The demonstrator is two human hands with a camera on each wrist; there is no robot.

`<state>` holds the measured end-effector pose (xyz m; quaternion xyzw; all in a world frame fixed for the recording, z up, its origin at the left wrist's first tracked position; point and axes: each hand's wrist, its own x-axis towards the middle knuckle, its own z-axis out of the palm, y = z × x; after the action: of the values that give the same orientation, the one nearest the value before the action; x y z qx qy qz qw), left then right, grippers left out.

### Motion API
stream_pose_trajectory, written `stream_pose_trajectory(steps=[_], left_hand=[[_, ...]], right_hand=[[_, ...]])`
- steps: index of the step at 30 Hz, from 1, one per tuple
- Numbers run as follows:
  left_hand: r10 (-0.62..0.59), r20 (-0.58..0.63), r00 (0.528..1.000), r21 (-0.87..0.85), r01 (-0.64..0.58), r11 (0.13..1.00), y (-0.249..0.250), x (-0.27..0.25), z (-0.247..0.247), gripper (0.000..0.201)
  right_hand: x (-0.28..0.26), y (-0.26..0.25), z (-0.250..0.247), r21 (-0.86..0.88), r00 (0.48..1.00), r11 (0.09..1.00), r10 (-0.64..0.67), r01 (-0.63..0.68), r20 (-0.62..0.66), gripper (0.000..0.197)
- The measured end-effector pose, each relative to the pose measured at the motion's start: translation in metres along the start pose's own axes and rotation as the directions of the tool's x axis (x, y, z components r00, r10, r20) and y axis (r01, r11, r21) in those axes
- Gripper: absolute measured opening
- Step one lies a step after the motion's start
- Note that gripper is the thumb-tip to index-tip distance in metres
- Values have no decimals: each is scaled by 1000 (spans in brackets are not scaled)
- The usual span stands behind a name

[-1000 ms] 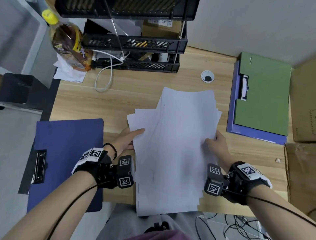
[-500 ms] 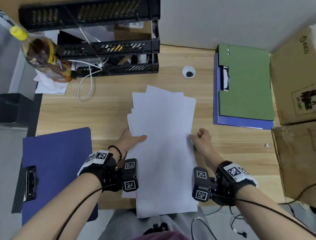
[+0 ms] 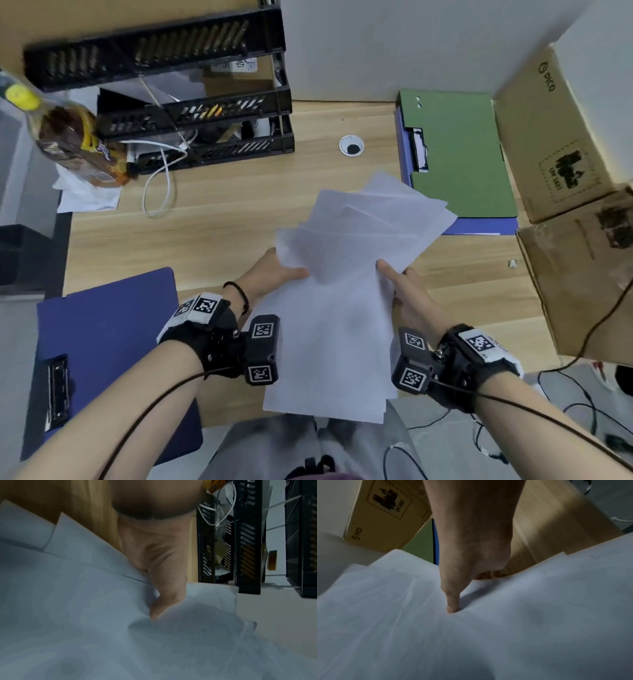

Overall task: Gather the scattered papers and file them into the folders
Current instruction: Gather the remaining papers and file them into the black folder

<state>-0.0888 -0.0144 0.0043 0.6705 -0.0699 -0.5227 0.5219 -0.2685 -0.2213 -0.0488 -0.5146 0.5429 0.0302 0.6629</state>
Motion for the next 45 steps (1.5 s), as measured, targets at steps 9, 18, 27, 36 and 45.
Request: stream_pose_trajectory(steps=[9,18,27,36,45], left_hand=[[-32,-230,973,41,42,998,-3,-18,9,31],[209,-464,861,154,-153,976,29,-52,26,23],[528,-637,561,37,-662,748,150,-91,33,25],[555,-495,669,79,-601,795,126,-84,32,43],[482,-469,740,23,-535,844,108,-72,38,38]], right_hand=[[-42,-20,3,-116,989,993,6,12,151,18],[-61,-73,1,-178,944,966,-125,186,306,30],[-115,-208,18,18,757,790,-594,613,271,42],[-95,-195,4,-19,700,727,-653,686,288,44],[-80,-171,8,-113,779,785,-565,609,273,52]])
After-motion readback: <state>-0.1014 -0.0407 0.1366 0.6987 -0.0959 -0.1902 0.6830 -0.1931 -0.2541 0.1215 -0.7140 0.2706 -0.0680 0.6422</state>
